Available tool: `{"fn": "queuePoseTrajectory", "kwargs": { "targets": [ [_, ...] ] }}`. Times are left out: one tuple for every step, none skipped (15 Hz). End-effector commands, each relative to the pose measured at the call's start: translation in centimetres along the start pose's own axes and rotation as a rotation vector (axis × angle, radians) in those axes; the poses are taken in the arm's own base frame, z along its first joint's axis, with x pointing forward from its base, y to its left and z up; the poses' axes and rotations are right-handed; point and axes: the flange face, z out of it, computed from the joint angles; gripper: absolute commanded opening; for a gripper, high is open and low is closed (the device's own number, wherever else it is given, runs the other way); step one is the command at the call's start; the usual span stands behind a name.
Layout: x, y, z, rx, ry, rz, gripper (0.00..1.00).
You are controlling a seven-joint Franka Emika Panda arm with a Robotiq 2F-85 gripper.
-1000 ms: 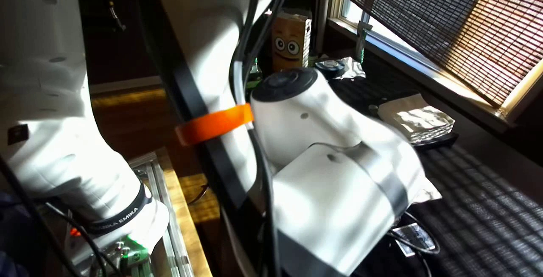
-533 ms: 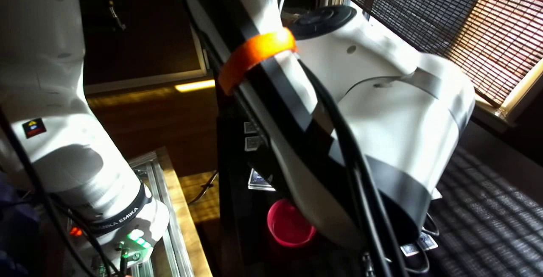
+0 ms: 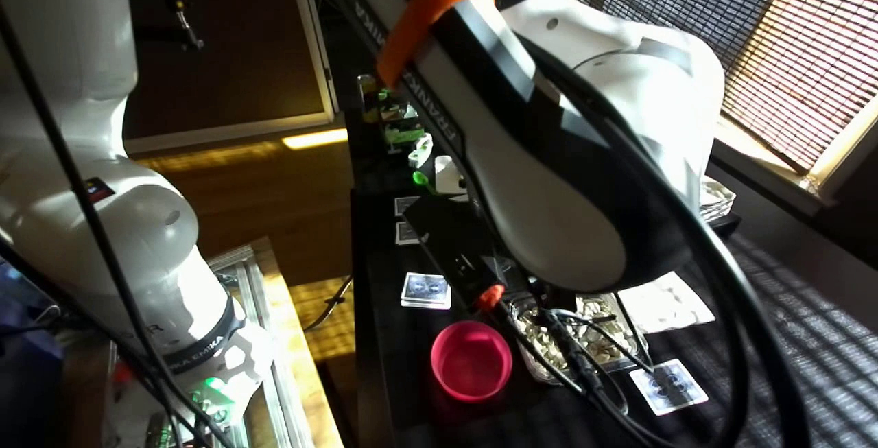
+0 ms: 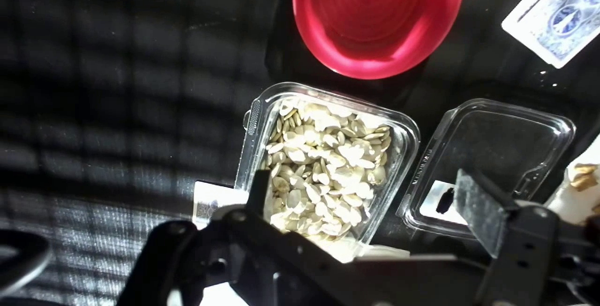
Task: Move the objects from the pink bowl into the glass bowl
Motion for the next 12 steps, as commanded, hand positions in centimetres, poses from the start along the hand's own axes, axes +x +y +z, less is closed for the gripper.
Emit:
{"fn": "queuePoseTrajectory", "kwargs": {
  "targets": [
    [-0.2,-0.1,-1.4,-0.018,-0.021,0.025,1.0],
    [-0.4,0.0,-1.9,-0.022,-0.019,0.03,1.0],
    [-0.5,0.0,-2.3,-0.027,-0.017,0.034,1.0],
    [-0.7,0.0,-2.8,-0.023,-0.014,0.035,1.0],
    [-0.8,0.0,-3.2,-0.023,-0.012,0.037,1.0],
    [-0.4,0.4,-2.6,-0.025,0.001,0.02,1.0],
    [-0.3,0.5,-2.8,-0.027,0.005,0.022,1.0],
    [-0.3,0.5,-2.7,-0.026,0.004,0.021,1.0],
    [-0.3,0.5,-2.7,-0.025,0.003,0.021,1.0],
    [-0.3,0.5,-2.6,-0.025,0.003,0.02,1.0],
    [-0.3,0.4,-2.6,-0.024,0.002,0.019,1.0],
    [-0.3,0.4,-2.6,-0.024,0.002,0.019,1.0]
  ]
}}
